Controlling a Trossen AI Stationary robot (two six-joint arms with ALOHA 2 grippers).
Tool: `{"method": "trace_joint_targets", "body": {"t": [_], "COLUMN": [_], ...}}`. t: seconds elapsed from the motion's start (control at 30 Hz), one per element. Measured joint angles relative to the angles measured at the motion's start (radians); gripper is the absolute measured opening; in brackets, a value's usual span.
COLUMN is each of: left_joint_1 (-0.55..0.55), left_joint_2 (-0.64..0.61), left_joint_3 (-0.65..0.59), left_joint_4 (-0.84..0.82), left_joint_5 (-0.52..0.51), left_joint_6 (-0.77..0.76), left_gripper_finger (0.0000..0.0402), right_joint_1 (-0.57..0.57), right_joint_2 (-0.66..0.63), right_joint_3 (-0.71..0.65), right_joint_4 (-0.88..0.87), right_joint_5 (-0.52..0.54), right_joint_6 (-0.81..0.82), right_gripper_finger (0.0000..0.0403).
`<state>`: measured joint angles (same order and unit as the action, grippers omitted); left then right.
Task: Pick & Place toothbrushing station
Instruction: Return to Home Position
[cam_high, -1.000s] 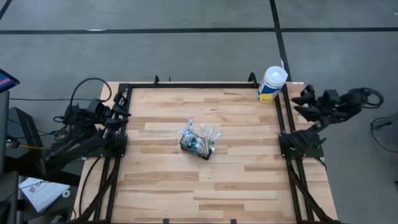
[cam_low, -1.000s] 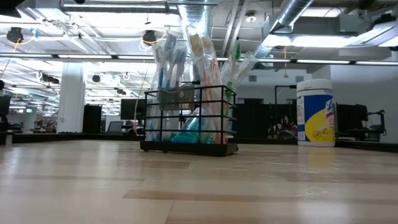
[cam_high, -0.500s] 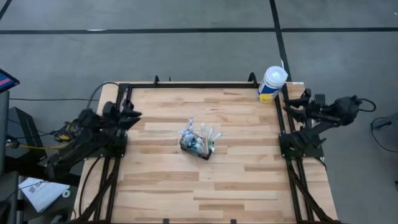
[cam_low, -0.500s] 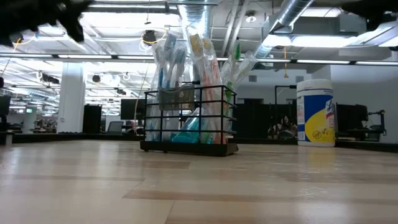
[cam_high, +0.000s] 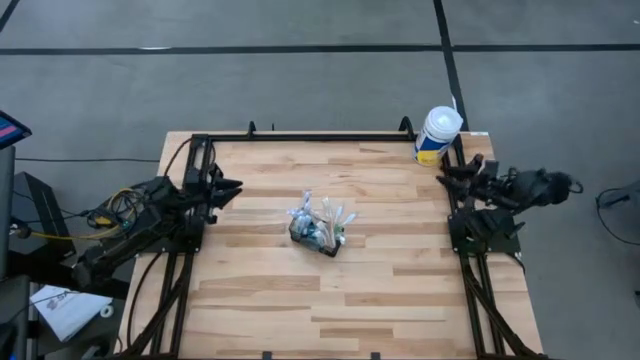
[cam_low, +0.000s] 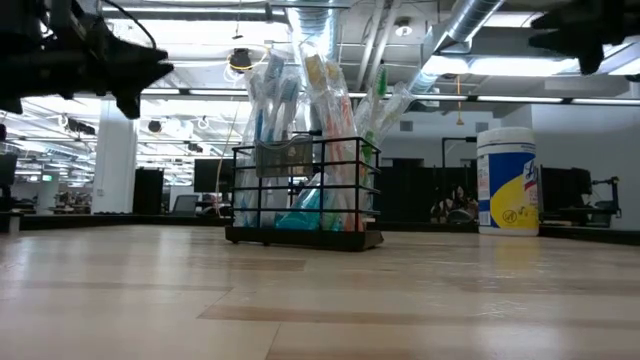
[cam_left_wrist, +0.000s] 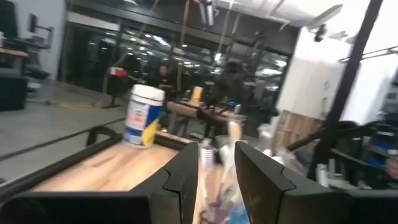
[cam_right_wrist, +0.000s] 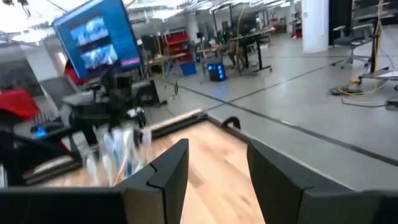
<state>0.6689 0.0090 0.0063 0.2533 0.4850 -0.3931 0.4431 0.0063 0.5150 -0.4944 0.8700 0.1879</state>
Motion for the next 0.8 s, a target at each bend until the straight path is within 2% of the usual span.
{"method": "trace_joint_targets", "body": {"t": [0.13, 0.3, 0.47, 0.6, 0.8], "left_joint_1": [0.000, 0.000, 0.000, 0.000, -0.001], "left_joint_2": [-0.001, -0.001, -0.002, -0.002, -0.002], "left_joint_3": [0.000, 0.000, 0.000, 0.000, 0.000], "left_joint_4": [-0.051, -0.059, -0.076, -0.093, -0.104], "left_joint_5": [-0.069, -0.185, -0.157, -0.122, -0.111], "left_joint_6": [0.063, 0.123, 0.124, 0.122, 0.128], "left_gripper_finger": [0.0100, 0.0100, 0.0100, 0.0100, 0.0100], "right_joint_1": [-0.001, -0.001, 0.000, 0.000, -0.002], "right_joint_2": [-0.001, -0.001, -0.001, -0.002, -0.003], "right_joint_3": [-0.121, -0.254, -0.353, -0.419, -0.425], "right_joint_4": [0.074, 0.092, 0.171, 0.225, 0.263], "right_joint_5": [-0.007, 0.040, 0.026, -0.074, -0.183], "right_joint_6": [0.015, 0.145, 0.278, 0.314, 0.288], "right_gripper_finger": [0.0154, 0.0154, 0.0154, 0.0154, 0.0154]}}
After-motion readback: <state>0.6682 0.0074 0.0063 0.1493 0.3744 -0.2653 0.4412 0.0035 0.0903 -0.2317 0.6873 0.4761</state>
